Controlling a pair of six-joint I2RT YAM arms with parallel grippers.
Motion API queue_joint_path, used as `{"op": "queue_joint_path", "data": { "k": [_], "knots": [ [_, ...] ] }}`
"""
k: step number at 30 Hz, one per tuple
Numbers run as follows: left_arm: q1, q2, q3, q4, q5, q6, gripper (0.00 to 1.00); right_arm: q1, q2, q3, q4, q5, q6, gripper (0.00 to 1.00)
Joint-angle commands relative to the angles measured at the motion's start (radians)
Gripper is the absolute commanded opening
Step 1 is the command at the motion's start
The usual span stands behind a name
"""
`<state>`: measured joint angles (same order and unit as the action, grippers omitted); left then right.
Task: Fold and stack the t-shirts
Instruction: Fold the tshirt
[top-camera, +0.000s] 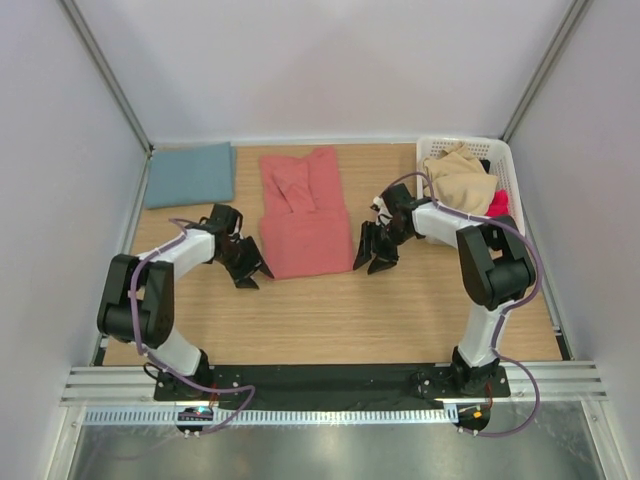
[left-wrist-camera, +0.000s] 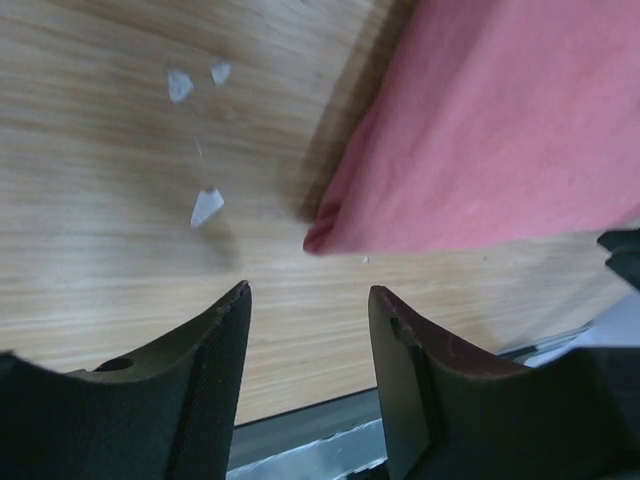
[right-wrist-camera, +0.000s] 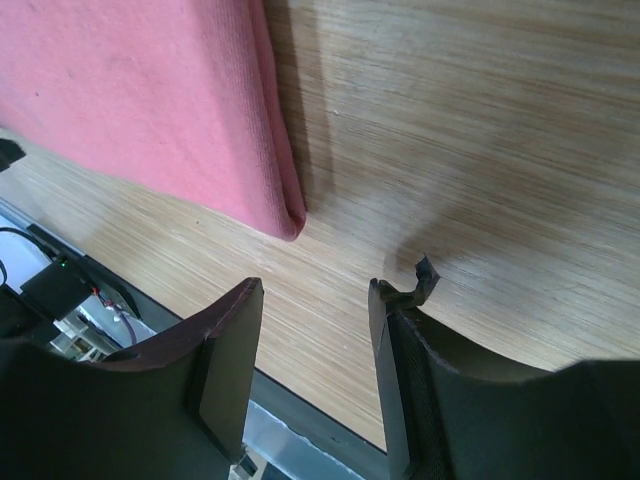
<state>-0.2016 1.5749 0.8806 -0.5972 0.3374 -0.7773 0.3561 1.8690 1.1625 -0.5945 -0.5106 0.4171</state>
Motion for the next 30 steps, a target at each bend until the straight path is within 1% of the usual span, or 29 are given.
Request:
{"op": "queue_joint_path", "data": {
  "k": [1,6,12,16,19,22,23,26,30],
  "knots": [
    [0.002,0.049,-0.022,0.103,0.005,-0.12,0.51,-0.002,-0.068,0.0,0.038,-0.003,-0.009,0.54],
    [0.002,0.076,-0.019,0.122,-0.047,-0.163,0.47,-0.002,-0.076,-0.001,0.036,0.001,-0.018,0.54],
    [0.002,0.094,0.0,0.112,-0.081,-0.162,0.41,-0.002,-0.077,-0.014,0.044,-0.005,-0.009,0.54],
    [0.002,0.112,0.0,0.119,-0.077,-0.157,0.38,-0.003,-0.082,-0.029,0.058,-0.006,-0.003,0.54],
    [0.002,0.128,0.004,0.125,-0.077,-0.149,0.33,-0.002,-0.076,-0.047,0.079,-0.012,0.017,0.54],
    [0.002,0.145,0.017,0.131,-0.064,-0.142,0.26,-0.003,-0.068,-0.082,0.134,-0.04,0.055,0.54],
    [0.002,0.154,0.027,0.129,-0.055,-0.137,0.2,-0.002,-0.065,-0.092,0.153,-0.048,0.092,0.54],
    [0.002,0.163,0.044,0.116,-0.051,-0.122,0.1,-0.002,-0.047,-0.121,0.216,-0.071,0.138,0.54],
    [0.002,0.149,0.041,0.105,-0.051,-0.102,0.02,-0.002,-0.019,-0.139,0.272,-0.077,0.202,0.55]
  ]
}}
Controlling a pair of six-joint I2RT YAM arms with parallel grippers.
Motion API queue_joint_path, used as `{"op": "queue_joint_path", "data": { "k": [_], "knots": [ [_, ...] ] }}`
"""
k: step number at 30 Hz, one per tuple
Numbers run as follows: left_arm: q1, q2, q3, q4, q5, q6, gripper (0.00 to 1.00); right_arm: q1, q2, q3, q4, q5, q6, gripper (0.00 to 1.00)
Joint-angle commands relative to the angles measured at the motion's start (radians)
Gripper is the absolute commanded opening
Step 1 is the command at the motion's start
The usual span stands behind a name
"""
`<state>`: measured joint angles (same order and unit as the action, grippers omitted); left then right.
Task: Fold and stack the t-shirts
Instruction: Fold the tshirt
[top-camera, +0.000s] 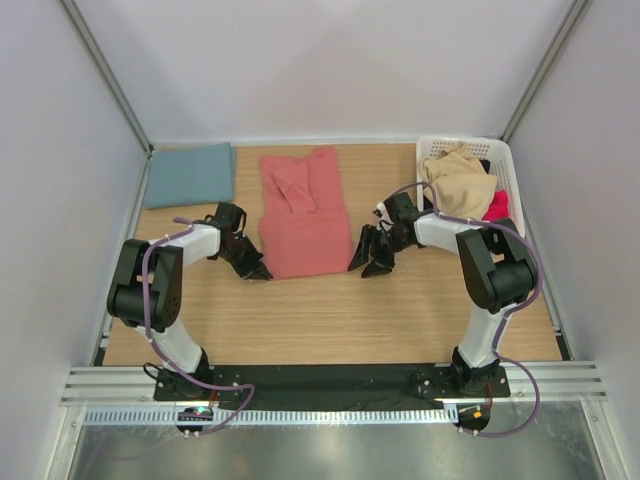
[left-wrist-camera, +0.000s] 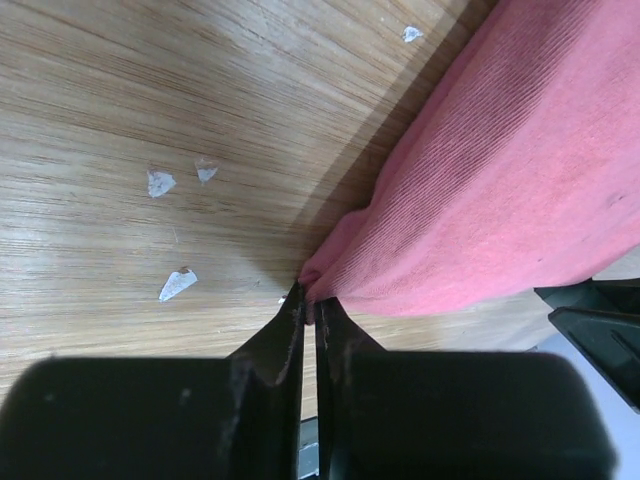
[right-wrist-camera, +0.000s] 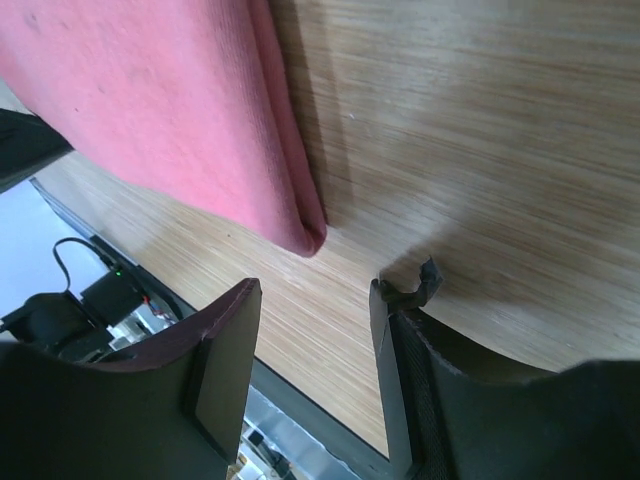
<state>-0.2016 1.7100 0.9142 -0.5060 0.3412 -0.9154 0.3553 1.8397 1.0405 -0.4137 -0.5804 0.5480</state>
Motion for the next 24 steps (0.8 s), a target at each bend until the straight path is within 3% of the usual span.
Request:
{"op": "queue_joint_path", "data": {
  "k": [1,7,19,24],
  "knots": [
    [0.002,0.014,0.008,0.014,-0.054,0.038,0.01,-0.003,0.015,-0.02,0.116,-0.006,0.084,0.54],
    [0.002,0.01,-0.001,0.009,-0.042,0.049,0.0,-0.003,0.035,-0.025,0.167,0.007,0.161,0.52],
    [-0.002,0.005,-0.009,0.018,-0.022,0.055,0.0,0.001,0.085,-0.01,0.107,0.044,0.138,0.48],
    [-0.007,-0.001,-0.012,0.018,-0.018,0.055,0.0,-0.001,0.131,0.015,0.138,0.033,0.153,0.41]
  ]
}}
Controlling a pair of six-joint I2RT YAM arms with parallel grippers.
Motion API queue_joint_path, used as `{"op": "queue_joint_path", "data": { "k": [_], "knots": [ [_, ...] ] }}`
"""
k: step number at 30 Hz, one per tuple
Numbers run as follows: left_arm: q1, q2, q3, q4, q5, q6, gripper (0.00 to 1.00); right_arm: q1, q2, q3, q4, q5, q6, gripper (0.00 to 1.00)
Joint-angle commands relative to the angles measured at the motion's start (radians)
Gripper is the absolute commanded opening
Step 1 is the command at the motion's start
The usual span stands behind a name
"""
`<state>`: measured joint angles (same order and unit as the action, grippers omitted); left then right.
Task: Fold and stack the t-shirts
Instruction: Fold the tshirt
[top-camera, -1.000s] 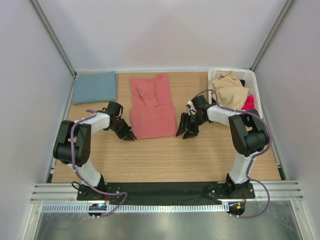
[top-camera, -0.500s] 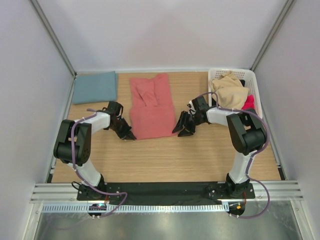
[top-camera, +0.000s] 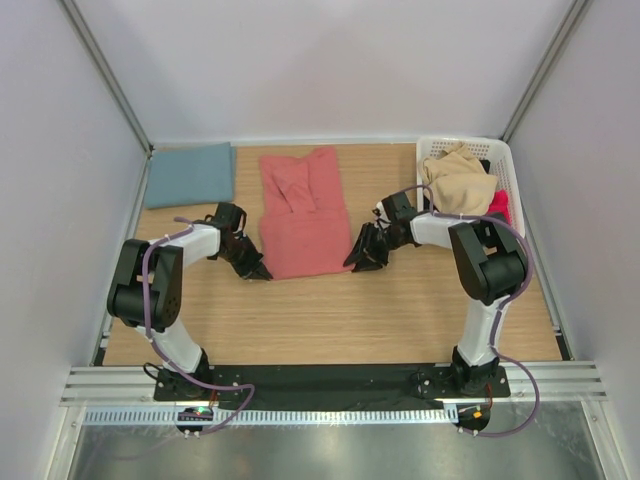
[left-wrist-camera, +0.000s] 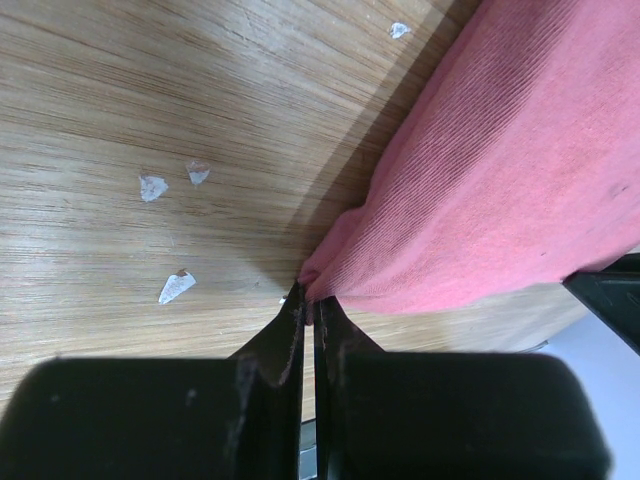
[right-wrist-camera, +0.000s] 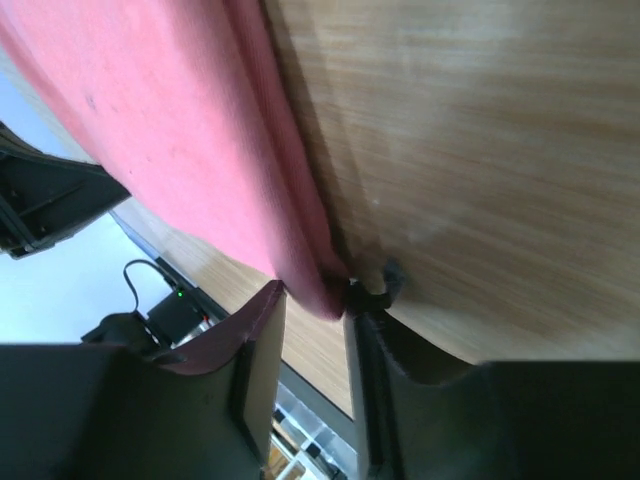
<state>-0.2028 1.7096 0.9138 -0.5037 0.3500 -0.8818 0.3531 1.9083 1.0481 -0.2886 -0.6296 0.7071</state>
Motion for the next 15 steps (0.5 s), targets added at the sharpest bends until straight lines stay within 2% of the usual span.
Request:
{"op": "queue_joint_path", "data": {
  "k": [1,3,4,6,7,15],
  "knots": [
    [-0.006,-0.001,-0.012,0.016,-0.026,0.021,0.0,0.001,0.069,0.012,0.011,0.085,-0.006,0.36],
    [-0.006,-0.005,-0.013,0.017,-0.025,0.023,0.0,0.001,0.069,0.02,0.028,0.085,-0.004,0.28],
    [-0.007,-0.008,-0.015,0.016,-0.025,0.026,0.0,0.001,0.069,0.024,0.031,0.076,-0.006,0.19],
    [-0.009,-0.016,-0.019,0.014,-0.025,0.027,0.0,0.001,0.067,0.032,0.037,0.064,-0.015,0.1],
    [-0.009,-0.021,-0.026,0.013,-0.028,0.029,0.0,0.003,0.066,0.035,0.031,0.062,-0.026,0.01],
    [-0.038,-0.123,-0.082,-0.073,-0.055,0.067,0.0,0.047,-0.049,-0.055,-0.049,0.062,-0.129,0.01]
  ]
}}
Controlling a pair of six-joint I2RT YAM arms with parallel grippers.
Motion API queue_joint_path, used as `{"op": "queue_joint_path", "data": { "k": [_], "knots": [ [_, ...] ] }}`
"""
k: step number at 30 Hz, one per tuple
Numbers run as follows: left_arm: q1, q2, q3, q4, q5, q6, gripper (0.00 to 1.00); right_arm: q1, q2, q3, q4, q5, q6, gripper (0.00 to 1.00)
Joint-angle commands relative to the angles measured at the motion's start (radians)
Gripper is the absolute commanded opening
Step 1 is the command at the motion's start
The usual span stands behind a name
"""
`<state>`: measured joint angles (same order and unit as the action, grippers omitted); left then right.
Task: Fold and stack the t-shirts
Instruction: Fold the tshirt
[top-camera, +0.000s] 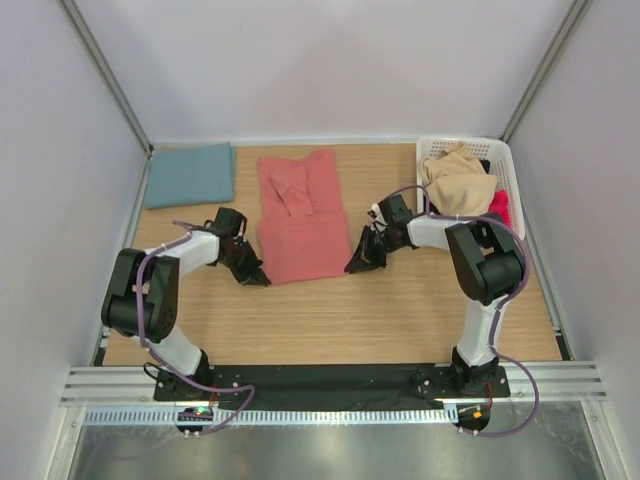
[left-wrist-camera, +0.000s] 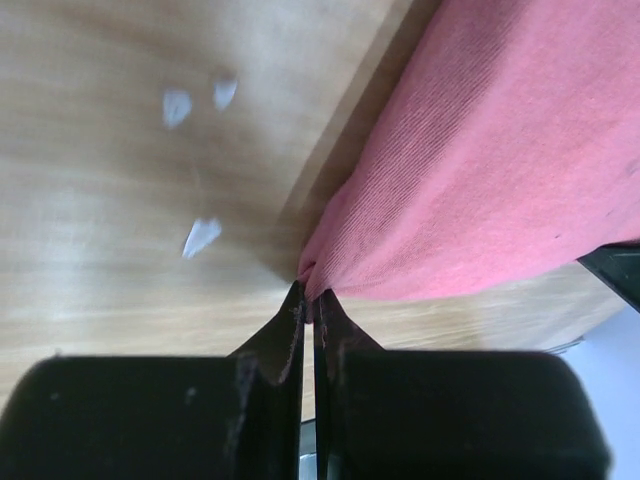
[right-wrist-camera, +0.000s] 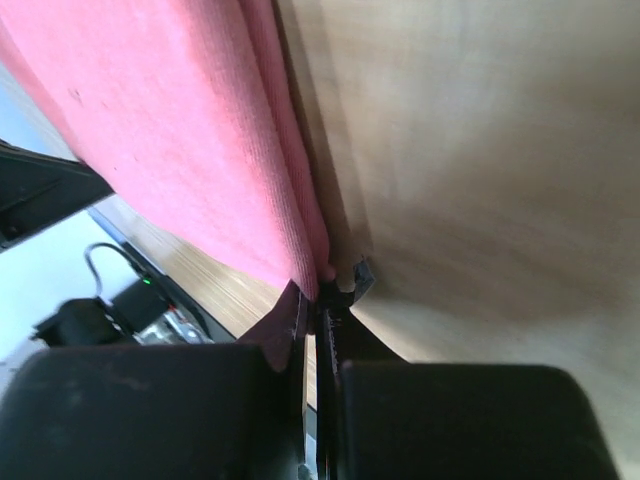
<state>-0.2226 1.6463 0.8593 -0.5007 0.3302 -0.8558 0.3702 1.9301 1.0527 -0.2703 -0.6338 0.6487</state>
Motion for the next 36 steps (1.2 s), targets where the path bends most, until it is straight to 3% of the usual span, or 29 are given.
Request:
{"op": "queue_joint_path", "data": {
  "k": [1,7,15,21,24,30,36],
  "knots": [
    [-0.033,-0.094,-0.032,-0.087,-0.042,0.04,0.0,0.038,-0.088,-0.081,-0.069,0.069,-0.076,0.01],
    [-0.095,-0.232,-0.115,-0.131,-0.042,-0.005,0.0,0.099,-0.249,-0.218,-0.102,0.094,-0.101,0.01],
    [-0.296,-0.57,-0.226,-0.323,-0.086,-0.127,0.0,0.179,-0.531,-0.362,-0.246,0.115,-0.083,0.01],
    [-0.3,-0.763,-0.177,-0.536,-0.135,-0.157,0.0,0.18,-0.733,-0.349,-0.406,0.132,-0.073,0.01],
    [-0.299,-0.744,-0.077,-0.598,-0.18,-0.117,0.0,0.177,-0.711,-0.271,-0.461,0.164,-0.098,0.01],
    [-0.288,-0.525,0.139,-0.592,-0.233,0.001,0.0,0.159,-0.591,-0.041,-0.477,0.183,-0.124,0.01],
    [-0.192,-0.317,0.36,-0.587,-0.267,0.092,0.0,0.102,-0.407,0.173,-0.486,0.172,-0.162,0.01]
  ]
}}
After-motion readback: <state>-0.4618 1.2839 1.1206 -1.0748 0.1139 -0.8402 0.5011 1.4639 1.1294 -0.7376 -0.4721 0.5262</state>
